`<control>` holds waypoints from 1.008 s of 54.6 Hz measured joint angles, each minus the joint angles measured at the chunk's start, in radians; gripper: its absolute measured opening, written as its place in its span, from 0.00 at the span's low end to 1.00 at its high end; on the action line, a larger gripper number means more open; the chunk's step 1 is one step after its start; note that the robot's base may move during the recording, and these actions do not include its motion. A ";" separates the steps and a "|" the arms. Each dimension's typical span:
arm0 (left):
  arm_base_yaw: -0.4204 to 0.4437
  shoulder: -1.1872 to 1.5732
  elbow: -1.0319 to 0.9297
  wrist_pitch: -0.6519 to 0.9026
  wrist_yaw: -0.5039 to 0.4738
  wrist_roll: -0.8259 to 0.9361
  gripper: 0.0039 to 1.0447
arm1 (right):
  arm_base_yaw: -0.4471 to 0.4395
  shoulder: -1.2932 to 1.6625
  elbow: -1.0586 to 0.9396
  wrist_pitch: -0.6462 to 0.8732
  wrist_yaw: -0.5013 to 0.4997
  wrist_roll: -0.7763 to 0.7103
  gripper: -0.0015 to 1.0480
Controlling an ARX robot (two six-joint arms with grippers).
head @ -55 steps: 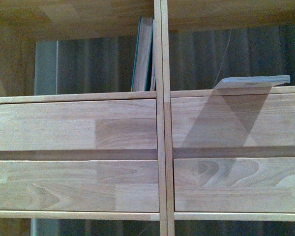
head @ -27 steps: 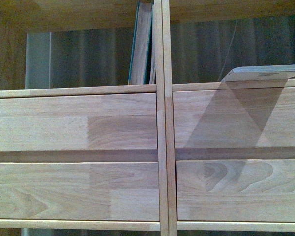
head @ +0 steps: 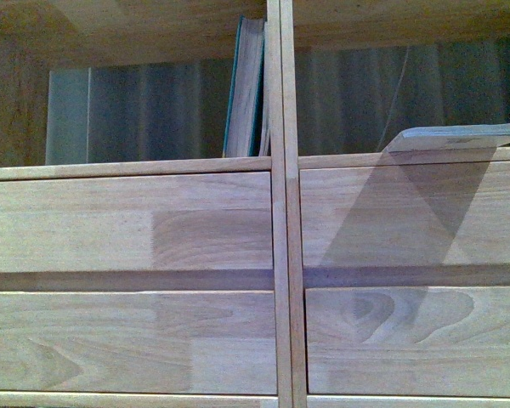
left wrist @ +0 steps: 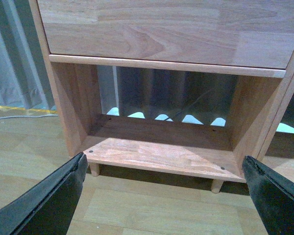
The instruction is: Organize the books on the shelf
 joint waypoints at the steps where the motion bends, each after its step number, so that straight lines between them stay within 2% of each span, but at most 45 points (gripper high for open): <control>1: 0.000 0.000 0.000 0.000 0.000 0.000 0.94 | -0.009 -0.021 -0.021 0.005 0.000 -0.002 0.93; 6: 0.000 0.000 0.000 0.000 0.000 0.000 0.94 | -0.066 -0.166 -0.154 0.073 0.019 -0.009 0.93; 10: 0.000 0.000 0.000 0.000 0.000 0.000 0.94 | -0.065 -0.274 -0.269 0.139 0.064 -0.065 0.93; 16: 0.000 0.000 0.000 0.000 0.000 0.000 0.94 | -0.046 -0.346 -0.360 0.013 0.074 -0.106 0.93; 55: 0.000 0.000 0.000 0.000 0.000 0.000 0.94 | -0.044 -0.357 -0.365 0.003 0.077 -0.128 0.93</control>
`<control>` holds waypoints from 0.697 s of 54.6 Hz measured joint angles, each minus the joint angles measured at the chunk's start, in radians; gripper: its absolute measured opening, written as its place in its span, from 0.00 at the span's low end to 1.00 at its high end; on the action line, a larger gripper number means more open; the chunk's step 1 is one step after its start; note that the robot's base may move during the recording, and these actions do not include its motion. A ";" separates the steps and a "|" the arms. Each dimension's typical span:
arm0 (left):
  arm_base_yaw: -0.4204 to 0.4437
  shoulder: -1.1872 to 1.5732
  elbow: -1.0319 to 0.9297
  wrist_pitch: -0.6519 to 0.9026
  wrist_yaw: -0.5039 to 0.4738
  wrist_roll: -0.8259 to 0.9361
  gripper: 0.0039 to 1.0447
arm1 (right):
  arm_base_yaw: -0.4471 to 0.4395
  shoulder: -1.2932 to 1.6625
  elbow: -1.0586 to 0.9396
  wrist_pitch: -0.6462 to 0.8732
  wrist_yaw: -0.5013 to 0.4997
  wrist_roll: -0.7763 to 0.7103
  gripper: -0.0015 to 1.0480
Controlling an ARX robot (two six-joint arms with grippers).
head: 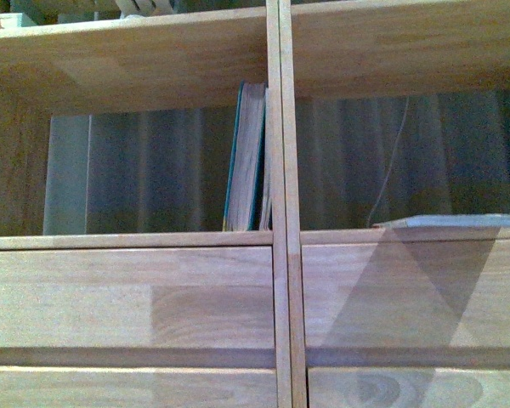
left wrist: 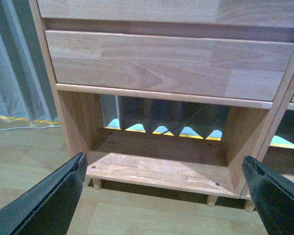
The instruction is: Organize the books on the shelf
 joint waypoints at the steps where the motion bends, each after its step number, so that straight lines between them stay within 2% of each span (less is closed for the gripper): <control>1: 0.000 0.000 0.000 0.000 0.000 0.000 0.94 | 0.000 0.000 0.000 0.000 -0.001 0.000 0.93; 26: 0.000 0.000 0.000 0.000 0.000 0.000 0.94 | 0.000 0.000 0.000 0.000 0.000 -0.001 0.93; 27: 0.000 0.000 0.000 0.000 0.000 0.000 0.94 | -0.001 0.002 0.002 -0.004 -0.009 -0.003 0.93; 32: 0.000 0.000 0.000 0.000 0.001 0.000 0.94 | -0.058 0.059 0.083 -0.163 -0.196 0.006 0.93; 38: 0.000 0.000 0.000 0.000 0.000 0.000 0.94 | -0.087 0.145 0.190 -0.142 -0.241 0.101 0.93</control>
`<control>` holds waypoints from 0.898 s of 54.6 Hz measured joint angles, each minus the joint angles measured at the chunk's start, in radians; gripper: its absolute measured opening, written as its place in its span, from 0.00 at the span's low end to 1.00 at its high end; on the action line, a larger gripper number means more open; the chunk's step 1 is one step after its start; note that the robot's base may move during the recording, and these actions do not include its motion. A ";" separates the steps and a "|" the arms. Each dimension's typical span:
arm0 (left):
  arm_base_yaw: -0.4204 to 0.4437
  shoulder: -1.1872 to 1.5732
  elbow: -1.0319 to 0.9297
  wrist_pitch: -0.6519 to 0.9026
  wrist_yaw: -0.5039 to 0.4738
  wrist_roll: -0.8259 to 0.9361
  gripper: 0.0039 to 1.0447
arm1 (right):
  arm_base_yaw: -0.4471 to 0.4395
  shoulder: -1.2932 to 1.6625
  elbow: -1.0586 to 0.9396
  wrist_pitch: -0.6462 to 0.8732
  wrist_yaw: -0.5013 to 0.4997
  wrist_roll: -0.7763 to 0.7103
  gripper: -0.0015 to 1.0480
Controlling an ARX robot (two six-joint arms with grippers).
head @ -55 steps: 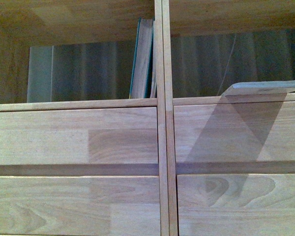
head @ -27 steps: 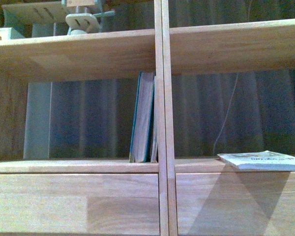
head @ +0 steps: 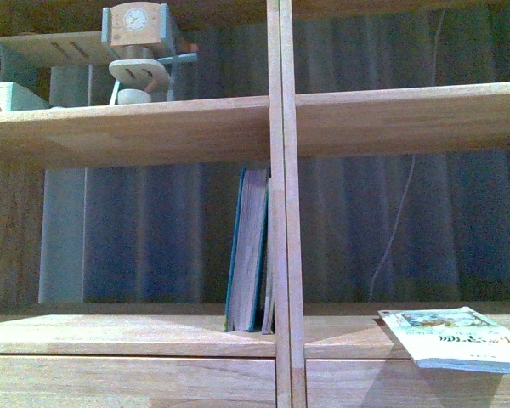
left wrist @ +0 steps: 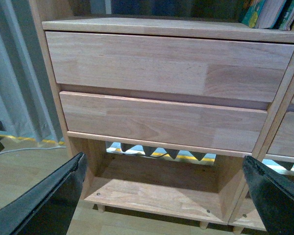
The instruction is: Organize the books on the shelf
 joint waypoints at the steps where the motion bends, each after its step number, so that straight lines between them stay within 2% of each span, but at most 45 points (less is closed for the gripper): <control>1: 0.000 0.000 0.000 0.000 0.000 0.000 0.94 | 0.006 0.023 0.024 0.021 0.003 0.021 0.93; 7: 0.000 0.000 0.000 0.000 0.000 0.000 0.94 | 0.103 0.206 0.166 0.117 0.080 0.137 0.93; 14: 0.000 0.000 0.000 0.000 0.000 0.000 0.94 | 0.263 0.483 0.309 0.201 0.203 0.274 0.93; 20: 0.000 0.000 0.000 0.000 0.000 0.000 0.94 | 0.341 0.749 0.395 0.275 0.267 0.422 0.93; 33: 0.000 0.000 0.000 0.000 0.000 0.000 0.94 | 0.387 1.096 0.478 0.441 0.362 0.652 0.93; 49: 0.000 0.000 0.000 0.000 0.000 0.000 0.94 | 0.370 1.297 0.631 0.503 0.453 0.900 0.93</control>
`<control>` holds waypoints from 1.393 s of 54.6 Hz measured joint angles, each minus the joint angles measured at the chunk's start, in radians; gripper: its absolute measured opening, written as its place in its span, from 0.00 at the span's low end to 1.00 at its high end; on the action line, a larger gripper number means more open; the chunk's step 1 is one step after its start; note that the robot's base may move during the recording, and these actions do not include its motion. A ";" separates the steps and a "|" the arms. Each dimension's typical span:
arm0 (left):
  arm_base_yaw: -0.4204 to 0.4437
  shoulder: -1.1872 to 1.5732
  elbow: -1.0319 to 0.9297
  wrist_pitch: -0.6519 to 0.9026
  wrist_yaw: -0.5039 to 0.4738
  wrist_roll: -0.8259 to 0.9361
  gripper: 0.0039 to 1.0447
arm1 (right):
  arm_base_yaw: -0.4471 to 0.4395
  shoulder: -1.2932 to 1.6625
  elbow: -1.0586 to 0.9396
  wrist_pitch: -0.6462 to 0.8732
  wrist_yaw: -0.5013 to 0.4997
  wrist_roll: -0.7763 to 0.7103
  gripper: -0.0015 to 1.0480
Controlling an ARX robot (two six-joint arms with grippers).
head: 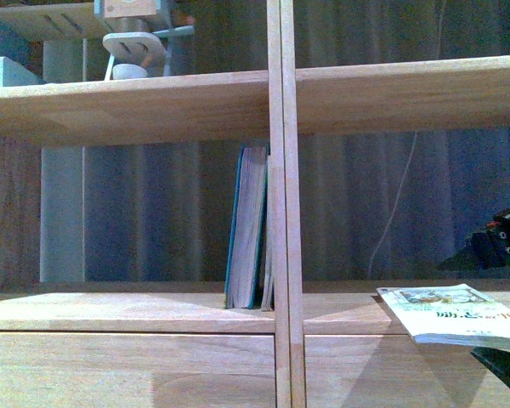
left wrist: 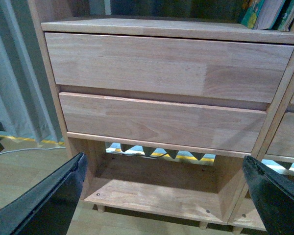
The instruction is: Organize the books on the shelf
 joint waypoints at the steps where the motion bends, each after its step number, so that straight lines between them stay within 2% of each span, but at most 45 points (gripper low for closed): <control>1: 0.000 0.000 0.000 0.000 0.000 0.000 0.94 | -0.005 0.009 0.008 0.000 0.010 0.010 0.93; 15: 0.000 0.000 0.000 0.000 0.000 0.000 0.94 | -0.056 0.092 0.046 0.007 0.112 0.165 0.93; 39: 0.000 0.000 0.000 0.000 0.000 0.000 0.94 | -0.015 0.204 0.121 0.001 0.288 0.264 0.93; 56: 0.000 0.000 0.000 0.000 0.000 0.000 0.94 | -0.001 0.251 0.274 -0.088 0.318 0.236 0.93; 64: 0.000 0.000 0.000 0.000 0.000 0.000 0.94 | 0.003 0.261 0.287 -0.083 0.315 0.229 0.93; 76: 0.000 0.000 0.000 0.000 0.000 0.000 0.94 | 0.021 0.267 0.283 -0.093 0.328 0.203 0.62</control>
